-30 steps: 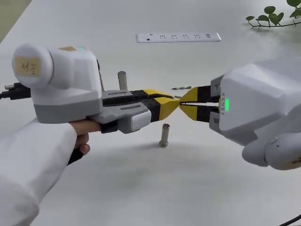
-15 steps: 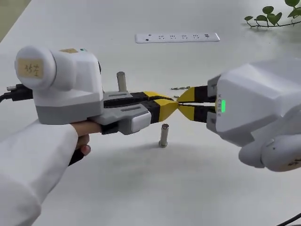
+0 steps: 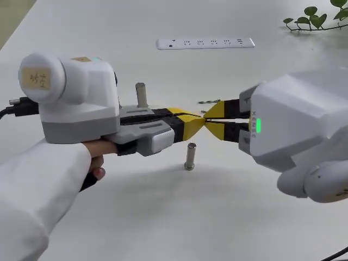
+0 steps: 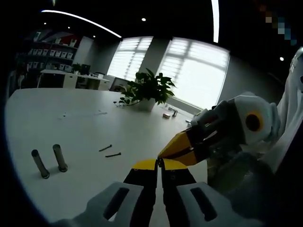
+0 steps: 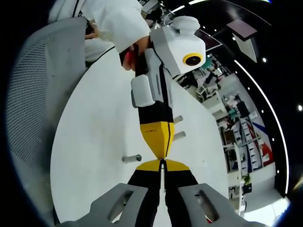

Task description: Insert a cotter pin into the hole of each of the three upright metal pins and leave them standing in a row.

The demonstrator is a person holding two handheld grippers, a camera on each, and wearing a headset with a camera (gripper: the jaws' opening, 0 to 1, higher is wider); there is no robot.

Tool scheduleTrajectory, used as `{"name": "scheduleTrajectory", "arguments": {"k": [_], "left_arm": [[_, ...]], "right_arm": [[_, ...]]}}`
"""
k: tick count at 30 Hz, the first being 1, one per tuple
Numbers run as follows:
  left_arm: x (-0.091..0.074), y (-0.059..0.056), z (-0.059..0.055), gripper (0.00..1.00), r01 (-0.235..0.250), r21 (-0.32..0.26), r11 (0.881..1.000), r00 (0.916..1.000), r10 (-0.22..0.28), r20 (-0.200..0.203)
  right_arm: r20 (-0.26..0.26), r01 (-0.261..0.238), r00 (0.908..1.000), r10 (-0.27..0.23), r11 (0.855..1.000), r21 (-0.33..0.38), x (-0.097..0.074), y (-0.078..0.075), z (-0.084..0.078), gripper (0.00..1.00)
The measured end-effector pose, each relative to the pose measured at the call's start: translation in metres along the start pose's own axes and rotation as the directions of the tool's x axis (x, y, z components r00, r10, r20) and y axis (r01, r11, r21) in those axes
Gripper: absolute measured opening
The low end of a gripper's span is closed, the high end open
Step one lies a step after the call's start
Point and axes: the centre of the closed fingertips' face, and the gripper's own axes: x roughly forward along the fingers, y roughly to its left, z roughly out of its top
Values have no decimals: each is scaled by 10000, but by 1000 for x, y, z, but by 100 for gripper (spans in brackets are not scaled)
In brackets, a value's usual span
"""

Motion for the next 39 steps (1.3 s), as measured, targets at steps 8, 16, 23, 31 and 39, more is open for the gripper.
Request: {"name": "scheduleTrajectory", "arguments": {"k": [8, 16, 23, 31, 39], "left_arm": [[0, 0, -1, 0, -10, 20, 10000, 10000, 10, -58], [-3, -1, 6, 0, -276, 240, 9993, 9993, 270, 253], [-2, 0, 5, 0, -405, -211, 9990, 9990, 409, 176], [-3, 0, 3, 0, -342, -513, 9981, 9993, 348, 107], [-4, 0, 2, 0, -386, -398, 9985, 9992, 388, 36]], "right_arm": [[-1, -20, 10000, 20, 10000, -48, 1, 1, 0, 0], [34, 183, 9998, -182, 9996, -211, -1, -4, 4, 0], [-68, 210, 9997, -215, 9975, -672, -1, -3, 3, 0], [134, 93, 9999, -84, 9977, -670, -1, -1, 5, 0], [150, 122, 9998, -119, 9997, -214, -1, -1, -1, 0]]}}
